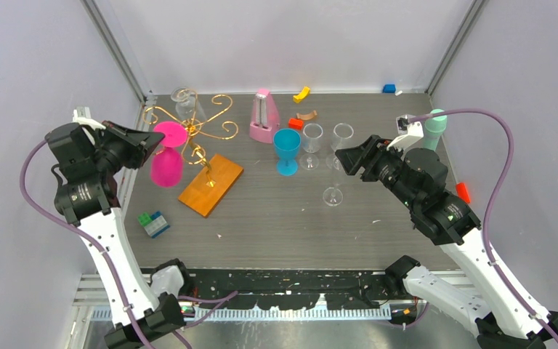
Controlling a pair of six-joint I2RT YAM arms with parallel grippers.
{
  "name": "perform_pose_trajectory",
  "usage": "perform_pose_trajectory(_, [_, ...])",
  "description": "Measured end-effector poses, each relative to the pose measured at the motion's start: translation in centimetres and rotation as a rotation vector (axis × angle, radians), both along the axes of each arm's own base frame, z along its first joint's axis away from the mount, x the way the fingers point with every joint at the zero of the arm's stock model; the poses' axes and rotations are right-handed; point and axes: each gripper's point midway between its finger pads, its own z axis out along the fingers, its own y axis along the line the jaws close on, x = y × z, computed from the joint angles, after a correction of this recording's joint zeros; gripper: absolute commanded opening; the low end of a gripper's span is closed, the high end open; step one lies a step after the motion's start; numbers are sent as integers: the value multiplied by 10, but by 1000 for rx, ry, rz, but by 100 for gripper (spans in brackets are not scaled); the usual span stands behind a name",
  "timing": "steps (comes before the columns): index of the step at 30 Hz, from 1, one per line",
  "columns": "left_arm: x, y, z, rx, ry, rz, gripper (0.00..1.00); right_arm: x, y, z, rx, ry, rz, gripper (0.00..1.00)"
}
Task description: Take the wine glass off the wine glass rack
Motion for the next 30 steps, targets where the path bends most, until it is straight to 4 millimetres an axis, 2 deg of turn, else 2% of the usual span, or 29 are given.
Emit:
perform_pose_trajectory(5, [-19,-7,14,17,-6,8,0,0,1,-2,0,4,7,63])
perform_pose_trajectory(9, [-47,-16,31,51,-23,31,0,-1,4,-3,2,7,22,63])
perform_pose_trajectory(16, [-80,-27,37,52,-17,73,0,0,10,-8,10,31,40,62])
perform_pose_trajectory(21, [-80,-41,27,-60,34,25,0,-1,11,-6,29,34,41,62])
perform_pose_trajectory(30, [-73,-81,11,-321,93,-198,0,-2,13,-9,68,57,38,62])
